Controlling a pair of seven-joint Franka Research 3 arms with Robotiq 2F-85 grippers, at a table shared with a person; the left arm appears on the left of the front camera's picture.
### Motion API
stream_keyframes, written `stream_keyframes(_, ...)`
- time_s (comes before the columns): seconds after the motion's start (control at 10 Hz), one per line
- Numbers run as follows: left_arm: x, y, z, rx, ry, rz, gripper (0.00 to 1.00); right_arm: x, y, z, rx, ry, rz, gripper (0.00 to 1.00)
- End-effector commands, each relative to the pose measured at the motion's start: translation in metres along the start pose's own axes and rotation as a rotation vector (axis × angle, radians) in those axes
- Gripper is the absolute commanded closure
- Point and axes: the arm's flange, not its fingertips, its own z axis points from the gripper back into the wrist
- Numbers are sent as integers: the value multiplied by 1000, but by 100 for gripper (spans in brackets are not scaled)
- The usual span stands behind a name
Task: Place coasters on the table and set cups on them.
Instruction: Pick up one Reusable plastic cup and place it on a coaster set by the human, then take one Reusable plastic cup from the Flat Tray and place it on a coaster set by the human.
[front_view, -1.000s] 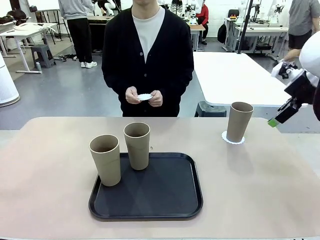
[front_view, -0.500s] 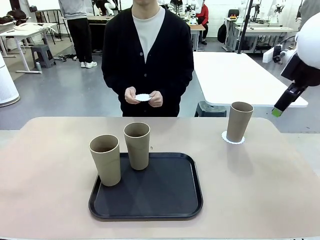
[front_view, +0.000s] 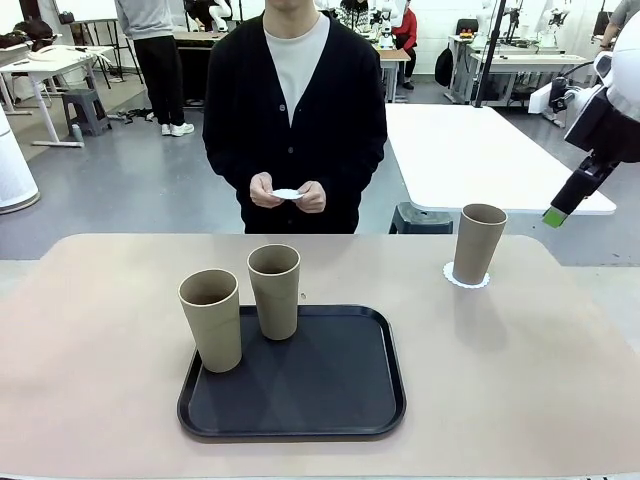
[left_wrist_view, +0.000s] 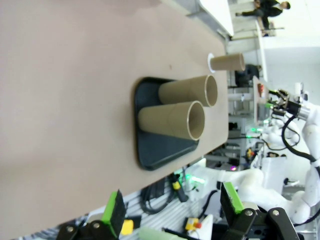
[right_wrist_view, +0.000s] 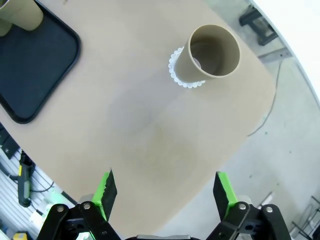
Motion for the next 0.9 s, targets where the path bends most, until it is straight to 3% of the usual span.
stream_keyframes(0.0, 0, 0, 0, -9, -5, 1, 0, 1, 3, -1, -24, 11, -5, 0)
stream_keyframes(0.8, 0, 0, 0, -9, -5, 1, 0, 1, 3, -1, -24, 11, -5, 0)
